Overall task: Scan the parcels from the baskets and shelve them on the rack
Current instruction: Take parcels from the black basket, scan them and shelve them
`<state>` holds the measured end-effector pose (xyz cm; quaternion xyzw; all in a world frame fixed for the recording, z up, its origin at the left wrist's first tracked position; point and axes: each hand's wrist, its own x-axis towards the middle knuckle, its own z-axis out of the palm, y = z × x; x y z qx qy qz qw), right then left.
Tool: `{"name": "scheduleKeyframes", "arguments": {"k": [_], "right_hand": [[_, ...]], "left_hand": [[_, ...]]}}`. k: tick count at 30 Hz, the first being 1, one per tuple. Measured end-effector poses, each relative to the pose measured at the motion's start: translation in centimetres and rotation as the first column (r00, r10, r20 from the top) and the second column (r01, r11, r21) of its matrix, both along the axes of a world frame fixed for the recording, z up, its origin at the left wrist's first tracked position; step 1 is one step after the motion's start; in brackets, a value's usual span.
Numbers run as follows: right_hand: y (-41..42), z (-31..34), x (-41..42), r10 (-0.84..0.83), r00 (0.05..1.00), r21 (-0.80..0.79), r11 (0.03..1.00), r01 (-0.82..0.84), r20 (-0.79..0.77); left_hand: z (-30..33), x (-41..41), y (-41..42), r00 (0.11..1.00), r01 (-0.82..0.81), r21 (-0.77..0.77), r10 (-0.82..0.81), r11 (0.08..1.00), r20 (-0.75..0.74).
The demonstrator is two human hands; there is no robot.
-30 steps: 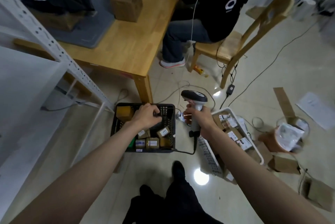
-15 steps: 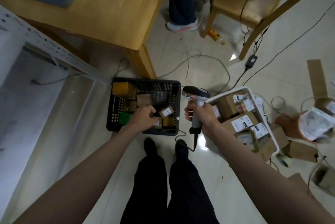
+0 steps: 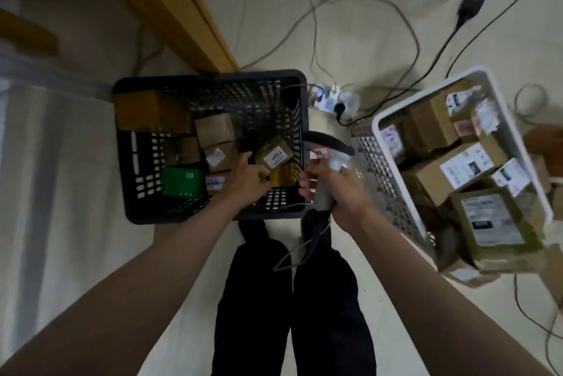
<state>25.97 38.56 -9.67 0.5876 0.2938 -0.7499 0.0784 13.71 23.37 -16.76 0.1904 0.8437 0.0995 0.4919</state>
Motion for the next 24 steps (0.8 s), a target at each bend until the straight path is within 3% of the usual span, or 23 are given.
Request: {"name": "scheduleKeyframes", "arguments": {"k": [5, 9, 12, 15, 18, 24], "right_hand": [[0.1, -5.8, 0.2, -0.142, 0.990, -0.052, 0.989, 0.142, 0.002], [0.3, -8.1, 0.8, -0.138, 0.990, -0.034, 0.990, 0.137, -0.010], [0.6, -8.7, 1.6, -0.120, 0.993, -0.013, 0.993, 0.120, -0.018], [0.8, -7.8, 2.5, -0.089, 0.996, 0.012, 0.996, 0.089, -0.014], [1.0, -5.2, 3.0, -0.072, 0.997, 0.024, 0.997, 0.073, -0.014], [1.1, 4.6, 2.9, 0.012, 0.997, 0.044, 0.999, -0.009, -0.072]], "left_hand": [[-7.8, 0.5, 0.7, 0.979, 0.206, -0.102, -0.205, 0.973, 0.020], [-12.0, 1.2, 1.3, 0.938, 0.342, -0.166, -0.347, 0.925, -0.001], [-13.7, 1.4, 1.4, 0.931, 0.357, -0.179, -0.366, 0.917, -0.018], [-12.9, 1.5, 1.1, 0.945, 0.307, -0.133, -0.318, 0.942, -0.070], [-9.4, 1.3, 0.1, 0.981, 0.165, -0.042, -0.169, 0.985, -0.098], [4.0, 0.9, -2.1, 0.979, -0.105, 0.080, 0.118, 0.991, -0.168]]}}
